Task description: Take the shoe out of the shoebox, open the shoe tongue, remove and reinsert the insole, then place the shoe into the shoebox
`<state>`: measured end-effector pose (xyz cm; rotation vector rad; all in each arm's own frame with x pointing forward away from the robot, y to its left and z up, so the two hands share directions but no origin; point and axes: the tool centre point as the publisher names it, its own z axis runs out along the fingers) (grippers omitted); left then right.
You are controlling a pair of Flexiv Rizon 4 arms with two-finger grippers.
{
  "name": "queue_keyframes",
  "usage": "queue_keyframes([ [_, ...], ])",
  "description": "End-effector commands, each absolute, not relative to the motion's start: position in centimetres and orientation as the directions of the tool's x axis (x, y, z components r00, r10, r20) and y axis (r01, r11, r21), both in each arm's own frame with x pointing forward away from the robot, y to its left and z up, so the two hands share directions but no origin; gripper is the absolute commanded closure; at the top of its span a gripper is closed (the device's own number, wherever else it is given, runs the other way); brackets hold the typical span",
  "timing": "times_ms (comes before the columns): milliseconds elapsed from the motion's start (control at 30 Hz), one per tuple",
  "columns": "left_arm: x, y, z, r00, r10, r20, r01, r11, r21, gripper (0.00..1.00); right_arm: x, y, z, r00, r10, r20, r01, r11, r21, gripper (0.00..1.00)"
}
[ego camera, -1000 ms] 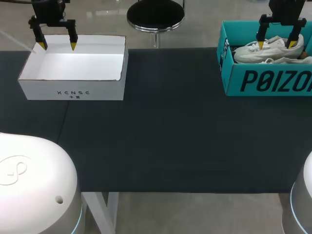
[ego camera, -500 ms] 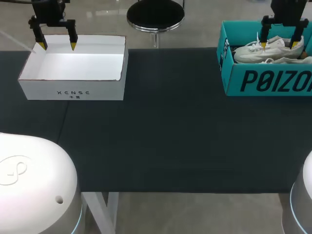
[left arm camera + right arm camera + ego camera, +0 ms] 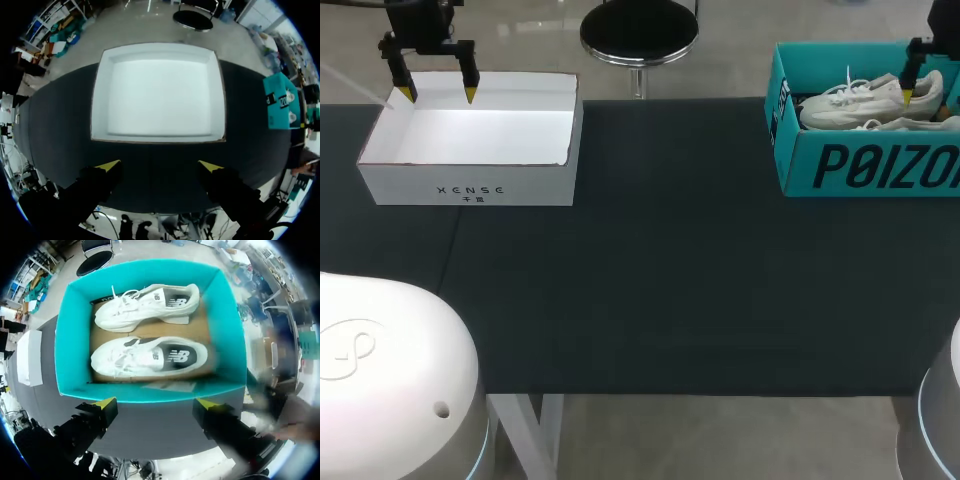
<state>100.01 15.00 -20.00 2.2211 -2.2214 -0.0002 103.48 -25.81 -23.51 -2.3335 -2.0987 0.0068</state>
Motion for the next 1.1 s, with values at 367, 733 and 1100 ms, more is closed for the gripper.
queue_keyframes([
  [367, 100.0, 15.0, -20.0, 0.000, -1.000, 0.000, -1.000, 0.000, 0.000, 0.00, 106.1, -29.2, -24.7, 0.141, 0.989, -0.035, 0.990, -0.140, 0.030, 0.00],
  [733, 100.0, 15.0, -20.0, 0.000, -1.000, 0.000, -1.000, 0.000, 0.000, 0.00, 106.9, -31.3, -27.0, 0.118, 0.992, -0.031, 0.988, -0.115, 0.100, 0.00],
  [1100, 100.0, 15.0, -20.0, 0.000, -1.000, 0.000, -1.000, 0.000, 0.000, 0.00, 107.1, -33.1, -29.5, 0.101, 0.995, -0.017, 0.983, -0.097, 0.155, 0.00],
])
